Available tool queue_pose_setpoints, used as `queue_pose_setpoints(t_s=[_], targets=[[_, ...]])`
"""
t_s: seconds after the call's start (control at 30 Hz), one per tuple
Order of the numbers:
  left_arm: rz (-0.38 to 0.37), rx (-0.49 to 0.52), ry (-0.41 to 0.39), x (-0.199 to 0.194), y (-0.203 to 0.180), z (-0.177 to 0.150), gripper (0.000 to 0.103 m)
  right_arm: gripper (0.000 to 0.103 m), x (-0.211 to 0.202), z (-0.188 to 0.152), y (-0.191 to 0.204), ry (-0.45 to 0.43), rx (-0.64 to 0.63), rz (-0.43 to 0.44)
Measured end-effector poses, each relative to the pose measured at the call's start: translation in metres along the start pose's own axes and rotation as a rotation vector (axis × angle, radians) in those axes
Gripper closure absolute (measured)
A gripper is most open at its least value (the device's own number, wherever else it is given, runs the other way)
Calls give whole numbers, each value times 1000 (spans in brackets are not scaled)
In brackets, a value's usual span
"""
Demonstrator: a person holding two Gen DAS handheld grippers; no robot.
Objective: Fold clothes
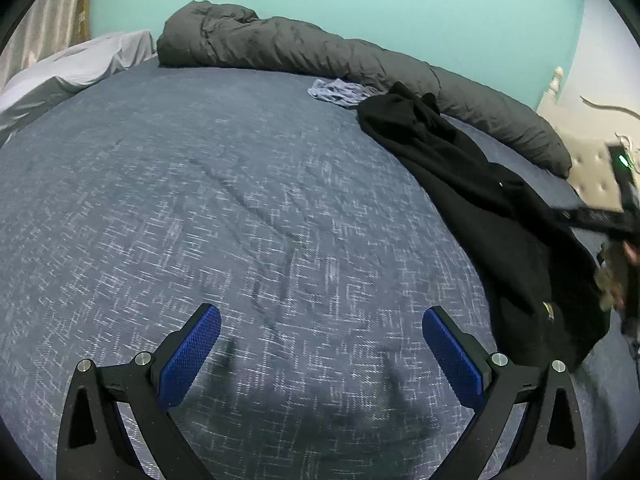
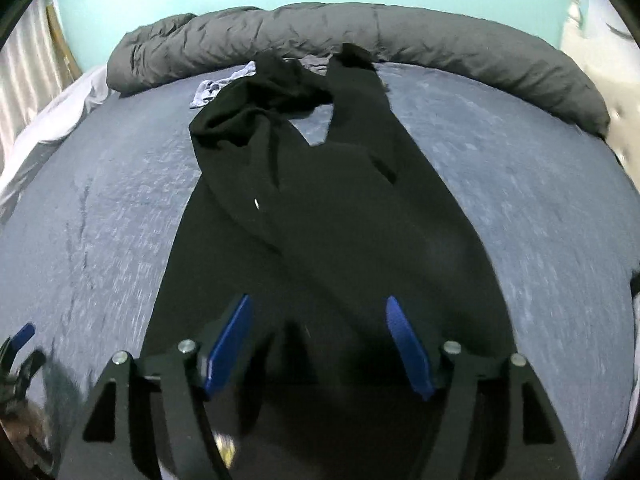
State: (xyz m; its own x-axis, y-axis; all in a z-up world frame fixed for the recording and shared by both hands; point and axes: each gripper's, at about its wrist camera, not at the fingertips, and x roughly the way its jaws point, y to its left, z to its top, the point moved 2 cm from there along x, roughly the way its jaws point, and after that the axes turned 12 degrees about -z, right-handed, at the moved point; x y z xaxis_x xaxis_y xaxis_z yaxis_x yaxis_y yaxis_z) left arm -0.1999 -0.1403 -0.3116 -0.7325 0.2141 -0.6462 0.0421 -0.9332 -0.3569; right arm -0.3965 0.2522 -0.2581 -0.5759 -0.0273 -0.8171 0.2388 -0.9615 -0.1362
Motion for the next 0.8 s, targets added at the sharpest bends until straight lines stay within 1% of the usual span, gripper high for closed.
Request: queue_pose_setpoints(t_s=[0.1, 0.27, 0.3, 0.33, 0.37, 0.4, 0.47, 0.6, 0.67, 0.8], targets=[[-13, -3, 12, 2, -2, 0, 0, 31, 14, 19, 15, 6, -45, -19], [-27, -14, 26, 6, -3, -1, 0, 31, 40, 41, 34, 22, -107, -63], [-32, -15, 35, 8, -4, -1, 0, 34, 45, 45, 37, 25, -119, -72], [-39, -20, 44, 10, -4, -2, 0, 42, 51, 49, 41, 28, -132, -81], [-46, -26, 53, 12, -5, -2, 0, 75, 55, 52, 43, 32, -139, -84], [-61, -35, 62, 14, -5, -3, 0, 89, 56, 53, 41, 36, -133, -75], [-79, -41, 74, 17, -8, -3, 0, 93, 55, 52, 36, 37, -121, -66], [-96, -21, 94, 23, -23, -6, 0, 95, 31, 56, 16, -37, -70, -56], [-132, -14, 110, 28, -37, -9, 0, 95, 13, 59, -9, -78, 6, -47], [-232, 26, 150, 41, -72, -15, 0, 95, -17, 57, -57, -122, 79, -67]])
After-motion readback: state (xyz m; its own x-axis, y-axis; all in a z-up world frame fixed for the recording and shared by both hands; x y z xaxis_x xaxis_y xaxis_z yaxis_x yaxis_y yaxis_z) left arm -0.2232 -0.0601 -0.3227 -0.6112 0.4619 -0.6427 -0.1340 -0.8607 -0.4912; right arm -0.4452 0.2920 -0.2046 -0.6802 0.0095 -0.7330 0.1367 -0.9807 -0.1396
